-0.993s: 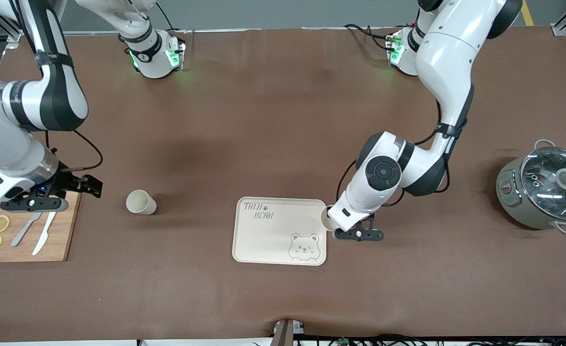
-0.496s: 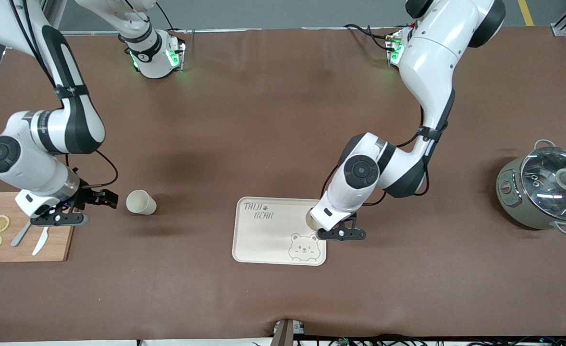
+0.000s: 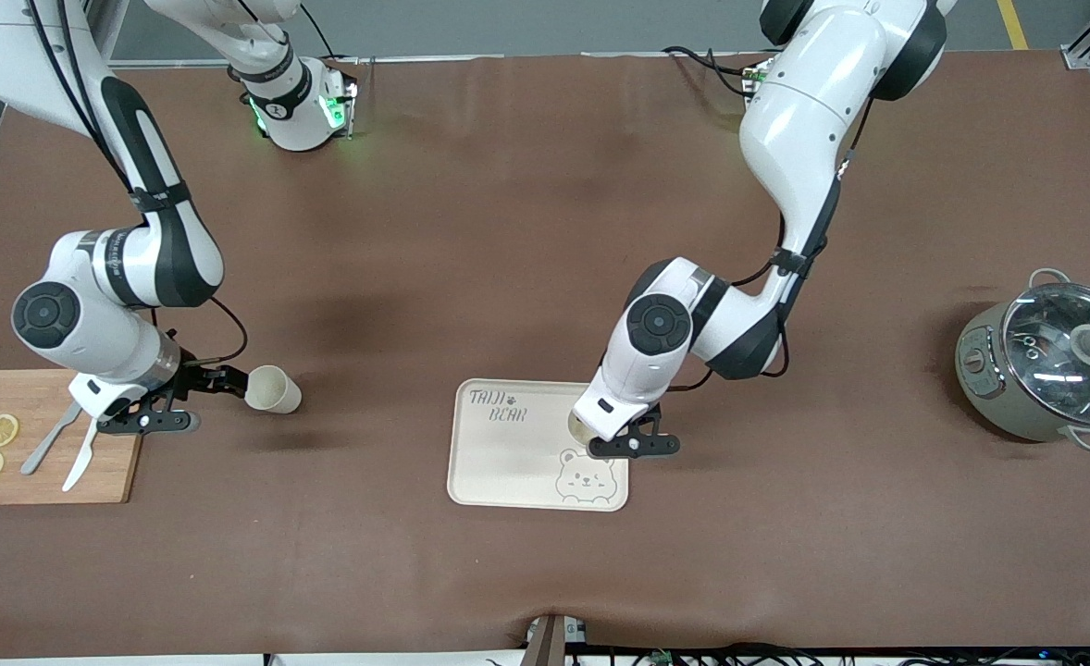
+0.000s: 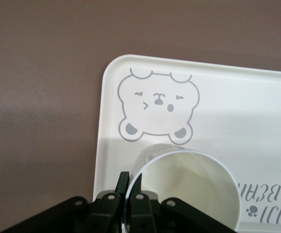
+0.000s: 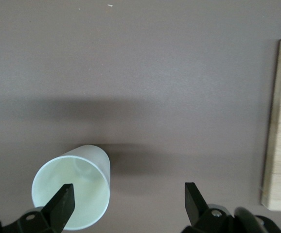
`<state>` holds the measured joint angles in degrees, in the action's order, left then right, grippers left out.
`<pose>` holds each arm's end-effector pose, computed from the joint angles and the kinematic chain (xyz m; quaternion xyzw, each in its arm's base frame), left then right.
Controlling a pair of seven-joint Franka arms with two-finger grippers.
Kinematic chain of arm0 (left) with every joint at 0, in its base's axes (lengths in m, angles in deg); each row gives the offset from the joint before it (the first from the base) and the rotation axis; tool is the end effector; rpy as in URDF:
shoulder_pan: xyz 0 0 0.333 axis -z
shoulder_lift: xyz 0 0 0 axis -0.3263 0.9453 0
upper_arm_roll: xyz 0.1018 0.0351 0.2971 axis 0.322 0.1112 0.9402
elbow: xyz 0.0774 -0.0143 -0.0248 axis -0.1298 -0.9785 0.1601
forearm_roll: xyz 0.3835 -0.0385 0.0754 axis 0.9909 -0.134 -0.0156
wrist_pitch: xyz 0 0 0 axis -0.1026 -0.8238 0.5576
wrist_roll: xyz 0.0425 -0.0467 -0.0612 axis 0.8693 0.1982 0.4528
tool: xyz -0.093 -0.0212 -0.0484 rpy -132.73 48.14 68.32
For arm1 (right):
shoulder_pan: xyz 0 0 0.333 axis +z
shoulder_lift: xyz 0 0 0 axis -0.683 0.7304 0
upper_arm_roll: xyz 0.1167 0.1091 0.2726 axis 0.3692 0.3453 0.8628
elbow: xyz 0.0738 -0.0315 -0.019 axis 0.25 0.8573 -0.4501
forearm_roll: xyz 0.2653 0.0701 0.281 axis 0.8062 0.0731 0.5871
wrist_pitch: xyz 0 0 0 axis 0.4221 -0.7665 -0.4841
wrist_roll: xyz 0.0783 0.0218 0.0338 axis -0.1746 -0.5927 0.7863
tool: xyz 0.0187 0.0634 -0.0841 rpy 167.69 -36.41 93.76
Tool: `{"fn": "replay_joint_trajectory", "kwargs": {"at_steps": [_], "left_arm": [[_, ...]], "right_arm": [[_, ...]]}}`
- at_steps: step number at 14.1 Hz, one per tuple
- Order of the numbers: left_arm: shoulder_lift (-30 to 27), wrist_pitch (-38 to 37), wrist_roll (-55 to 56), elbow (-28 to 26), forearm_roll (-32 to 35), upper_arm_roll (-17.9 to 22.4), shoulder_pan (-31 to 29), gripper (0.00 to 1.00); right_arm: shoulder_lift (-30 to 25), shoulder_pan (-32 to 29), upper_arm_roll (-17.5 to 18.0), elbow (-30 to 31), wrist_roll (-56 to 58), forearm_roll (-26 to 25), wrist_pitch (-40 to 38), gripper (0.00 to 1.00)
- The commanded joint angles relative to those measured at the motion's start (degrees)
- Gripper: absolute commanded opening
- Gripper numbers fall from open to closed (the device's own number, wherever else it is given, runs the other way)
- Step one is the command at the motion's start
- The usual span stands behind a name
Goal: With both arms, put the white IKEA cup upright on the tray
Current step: 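Lower the cup onto the tray while the right gripper grasps the cup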
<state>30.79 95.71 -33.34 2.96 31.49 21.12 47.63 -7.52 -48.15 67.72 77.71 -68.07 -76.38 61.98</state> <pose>0.6456 -0.4241 0.2536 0.9965 0.0193 0.0668 0.0458 0.6210 -0.0063 0.2777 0.9993 0.0273 0.0130 0.0200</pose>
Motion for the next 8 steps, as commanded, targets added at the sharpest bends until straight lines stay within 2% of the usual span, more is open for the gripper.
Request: {"fn": "replay_joint_trajectory", "kwargs": {"at_steps": [1,8], "left_arm": [[1.1,0.8,1.4,1.0,0.9,1.1,1.2,0.0],[2.3,3.0,2.4,1.0,0.9,1.1,1.8,0.0]], "right_arm": [[-0.2,-0.4,0.6,3.2,0.0,-1.2,3.8,1.0],[2.5,0.0,0.6,3.4,-0.5,-1.2,6.8,1.0]]}}
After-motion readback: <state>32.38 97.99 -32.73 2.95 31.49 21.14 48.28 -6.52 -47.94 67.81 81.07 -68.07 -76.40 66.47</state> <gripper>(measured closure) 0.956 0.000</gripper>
